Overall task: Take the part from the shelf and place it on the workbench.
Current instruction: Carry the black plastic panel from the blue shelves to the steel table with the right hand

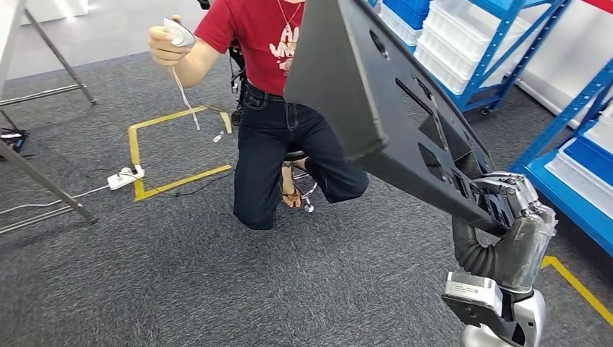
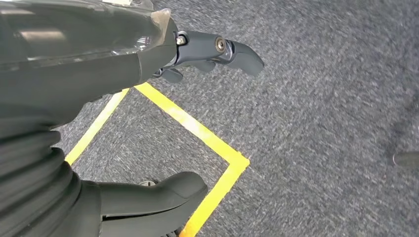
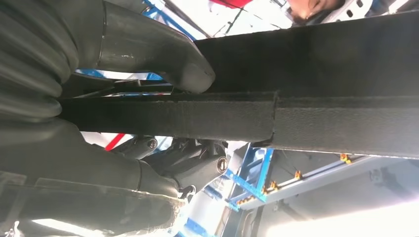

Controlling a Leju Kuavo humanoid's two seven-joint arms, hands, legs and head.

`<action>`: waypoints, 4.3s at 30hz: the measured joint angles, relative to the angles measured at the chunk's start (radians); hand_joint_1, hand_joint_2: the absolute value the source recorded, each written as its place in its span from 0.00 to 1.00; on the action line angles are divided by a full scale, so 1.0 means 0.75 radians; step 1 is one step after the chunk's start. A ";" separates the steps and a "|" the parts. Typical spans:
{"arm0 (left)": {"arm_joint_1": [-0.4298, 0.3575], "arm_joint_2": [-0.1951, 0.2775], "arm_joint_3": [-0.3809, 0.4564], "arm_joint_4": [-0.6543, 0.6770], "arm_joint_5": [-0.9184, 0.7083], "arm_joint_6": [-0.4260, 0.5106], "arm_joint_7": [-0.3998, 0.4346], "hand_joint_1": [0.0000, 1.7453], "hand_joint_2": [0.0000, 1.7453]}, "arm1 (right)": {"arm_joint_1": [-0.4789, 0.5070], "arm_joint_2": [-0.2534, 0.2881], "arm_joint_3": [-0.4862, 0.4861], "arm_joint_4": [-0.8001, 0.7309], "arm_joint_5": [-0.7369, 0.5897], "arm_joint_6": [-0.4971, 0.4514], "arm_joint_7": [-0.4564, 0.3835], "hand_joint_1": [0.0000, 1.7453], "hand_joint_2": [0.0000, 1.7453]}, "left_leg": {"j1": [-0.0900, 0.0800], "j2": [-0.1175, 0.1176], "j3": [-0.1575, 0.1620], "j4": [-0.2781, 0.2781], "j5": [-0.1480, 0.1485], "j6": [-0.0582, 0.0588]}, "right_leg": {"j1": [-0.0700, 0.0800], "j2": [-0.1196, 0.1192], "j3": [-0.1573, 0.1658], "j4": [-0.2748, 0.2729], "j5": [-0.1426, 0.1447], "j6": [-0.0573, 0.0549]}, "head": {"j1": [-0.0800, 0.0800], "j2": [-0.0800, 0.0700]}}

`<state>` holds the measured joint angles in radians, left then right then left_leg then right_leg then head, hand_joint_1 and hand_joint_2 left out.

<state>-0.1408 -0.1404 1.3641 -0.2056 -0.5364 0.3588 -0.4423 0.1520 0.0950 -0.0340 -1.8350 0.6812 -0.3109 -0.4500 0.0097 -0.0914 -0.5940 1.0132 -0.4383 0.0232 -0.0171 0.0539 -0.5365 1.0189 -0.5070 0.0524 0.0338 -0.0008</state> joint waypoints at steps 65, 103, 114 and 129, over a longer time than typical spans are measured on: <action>0.003 -0.007 -0.001 -0.003 0.045 0.030 -0.001 0.00 1.00 | -0.089 -0.011 -0.023 0.059 -0.004 0.039 -0.024 0.99 1.00 | 0.005 -0.020 -0.014 -0.001 0.005 -0.032 | -0.015 -0.030 -0.003 -0.009 0.026 -0.016 | -0.005 0.000; 0.007 -0.001 -0.003 -0.008 0.035 0.009 -0.009 0.00 1.00 | -0.039 -0.021 -0.026 0.044 -0.023 0.009 -0.027 0.99 1.00 | 0.003 0.118 -0.166 0.341 -0.140 -0.043 | -0.004 -0.146 0.000 -0.014 0.026 -0.061 | -0.019 0.000; 0.002 0.000 -0.004 -0.008 0.044 0.008 -0.012 0.00 1.00 | -0.036 -0.026 -0.024 0.033 -0.023 0.008 -0.027 0.99 1.00 | -0.001 0.118 0.013 -0.015 -0.003 0.033 | 0.012 -0.102 -0.077 0.190 -0.094 -0.029 | -0.010 0.000; 0.005 0.002 -0.002 -0.009 0.068 0.015 -0.023 0.00 1.00 | -0.091 -0.025 -0.012 0.052 -0.014 0.017 -0.013 0.99 1.00 | 0.001 0.084 -0.103 0.197 -0.112 -0.037 | -0.016 -0.085 -0.005 -0.014 0.033 -0.051 | -0.020 0.000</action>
<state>-0.1372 -0.1388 1.3626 -0.2121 -0.4854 0.3701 -0.4597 0.0835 0.0765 -0.0429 -1.7959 0.6707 -0.2978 -0.4599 0.0105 -0.0285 -0.6716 1.1612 -0.5223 -0.0048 -0.0288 -0.0101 -0.5402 1.0082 -0.4824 0.0145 0.0187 -0.0008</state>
